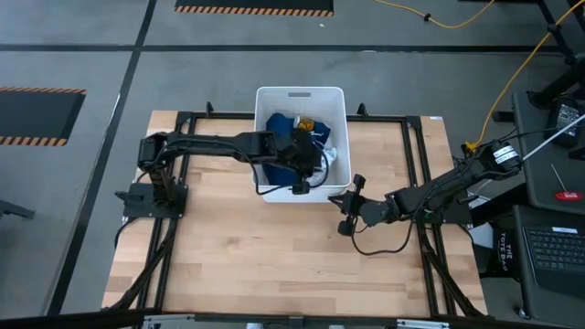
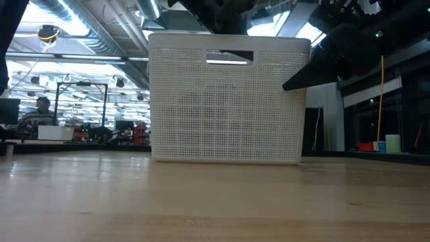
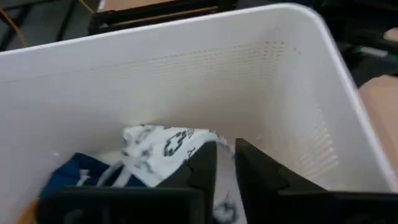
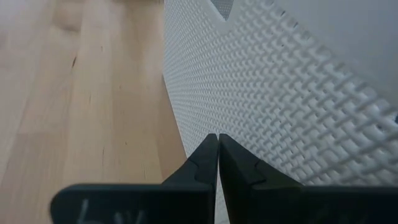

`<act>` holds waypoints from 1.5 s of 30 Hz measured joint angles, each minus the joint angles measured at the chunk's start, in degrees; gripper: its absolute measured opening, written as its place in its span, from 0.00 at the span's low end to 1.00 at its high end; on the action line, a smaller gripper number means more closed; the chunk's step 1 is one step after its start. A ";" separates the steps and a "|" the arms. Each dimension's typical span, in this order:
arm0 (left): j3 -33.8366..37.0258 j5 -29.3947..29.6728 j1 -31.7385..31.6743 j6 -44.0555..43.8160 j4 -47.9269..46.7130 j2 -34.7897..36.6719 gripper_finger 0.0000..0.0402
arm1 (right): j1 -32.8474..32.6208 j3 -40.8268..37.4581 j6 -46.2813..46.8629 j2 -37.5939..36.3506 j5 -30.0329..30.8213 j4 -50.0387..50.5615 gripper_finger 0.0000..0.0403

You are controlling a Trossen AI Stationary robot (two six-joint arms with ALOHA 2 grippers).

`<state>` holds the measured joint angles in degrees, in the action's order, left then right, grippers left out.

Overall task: Pick & place medical supplies in basket/bin
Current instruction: Put the white mailer bag into the white bin, then return to Home Position

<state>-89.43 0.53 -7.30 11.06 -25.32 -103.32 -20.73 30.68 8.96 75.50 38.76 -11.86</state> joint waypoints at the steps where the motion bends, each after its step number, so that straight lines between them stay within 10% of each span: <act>1: 0.00 0.76 0.01 0.38 -0.06 0.09 0.15 | 0.00 0.00 -0.04 0.00 0.00 -0.02 0.04; 13: 0.00 4.88 0.64 0.70 -4.75 6.10 0.30 | 0.00 0.00 -0.13 0.02 0.00 -0.03 0.04; 24: 0.00 11.87 6.83 1.98 -6.84 19.38 0.02 | 0.00 0.00 1.44 0.01 -0.04 1.04 0.04; 37: 0.12 19.60 17.59 0.14 -11.51 22.97 0.00 | -0.22 0.00 1.47 0.02 -2.62 1.18 0.04; 45: 19.43 24.69 21.07 0.62 3.89 31.35 0.00 | -0.22 0.00 1.46 0.01 -2.79 1.22 0.04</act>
<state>-70.00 25.22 13.77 11.68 -21.44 -71.97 -20.95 30.68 10.43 75.52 35.98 -10.63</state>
